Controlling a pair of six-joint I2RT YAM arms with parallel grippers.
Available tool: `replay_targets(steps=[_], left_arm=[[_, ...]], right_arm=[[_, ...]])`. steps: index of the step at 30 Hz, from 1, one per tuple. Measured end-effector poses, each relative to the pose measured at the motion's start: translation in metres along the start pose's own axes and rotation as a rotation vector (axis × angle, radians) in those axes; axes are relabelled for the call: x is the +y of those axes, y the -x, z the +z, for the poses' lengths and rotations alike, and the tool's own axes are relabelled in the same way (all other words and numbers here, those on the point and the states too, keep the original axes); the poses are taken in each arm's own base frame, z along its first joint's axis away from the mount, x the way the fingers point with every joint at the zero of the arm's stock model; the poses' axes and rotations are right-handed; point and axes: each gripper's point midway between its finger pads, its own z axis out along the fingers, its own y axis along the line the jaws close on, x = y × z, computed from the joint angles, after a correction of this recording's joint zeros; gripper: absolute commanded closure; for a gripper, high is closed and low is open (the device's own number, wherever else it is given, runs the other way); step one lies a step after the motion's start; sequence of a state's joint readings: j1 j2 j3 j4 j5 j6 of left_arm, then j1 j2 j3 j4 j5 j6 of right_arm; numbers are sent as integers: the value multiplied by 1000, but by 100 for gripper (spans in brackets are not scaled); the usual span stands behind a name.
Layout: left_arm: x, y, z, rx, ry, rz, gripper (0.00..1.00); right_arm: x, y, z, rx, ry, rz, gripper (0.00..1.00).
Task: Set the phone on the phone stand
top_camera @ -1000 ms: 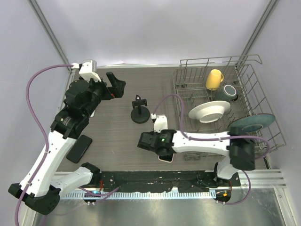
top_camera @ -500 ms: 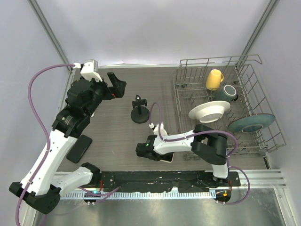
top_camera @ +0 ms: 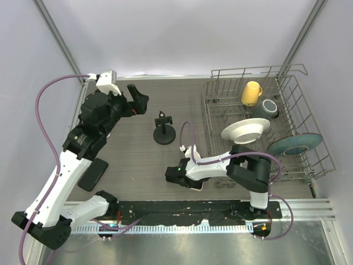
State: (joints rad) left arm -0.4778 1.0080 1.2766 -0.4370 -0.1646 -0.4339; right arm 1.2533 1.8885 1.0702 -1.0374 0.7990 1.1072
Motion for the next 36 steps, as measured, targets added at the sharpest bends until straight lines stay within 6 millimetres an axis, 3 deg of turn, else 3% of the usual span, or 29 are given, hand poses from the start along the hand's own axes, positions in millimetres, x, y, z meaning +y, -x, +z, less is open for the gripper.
replay_targets(steps=[9, 15, 16, 18, 19, 20, 23, 25, 29, 36], left_arm=[[0, -1, 1, 4, 2, 1, 0], [0, -1, 1, 4, 2, 1, 0], [0, -1, 1, 4, 2, 1, 0], [0, -1, 1, 4, 2, 2, 0], [0, -1, 1, 4, 2, 2, 0], [0, -1, 1, 4, 2, 2, 0], [0, -1, 1, 4, 2, 2, 0], [0, -1, 1, 4, 1, 2, 0], [0, -2, 1, 6, -2, 2, 0], [0, -3, 3, 10, 0, 2, 0]], right_arm=[[21, 21, -3, -61, 117, -75, 100], [55, 40, -22, -85, 305, -48, 99], [60, 44, -28, -89, 345, -31, 95], [65, 54, -41, -106, 414, 7, 78], [65, 61, -50, -121, 454, 29, 67], [64, 66, -57, -133, 483, 52, 46], [54, 79, -80, -167, 572, 95, 17], [52, 81, -94, -175, 655, 97, 3], [58, 69, -107, -173, 797, 58, 2], [74, 54, -99, -105, 868, -17, 2]])
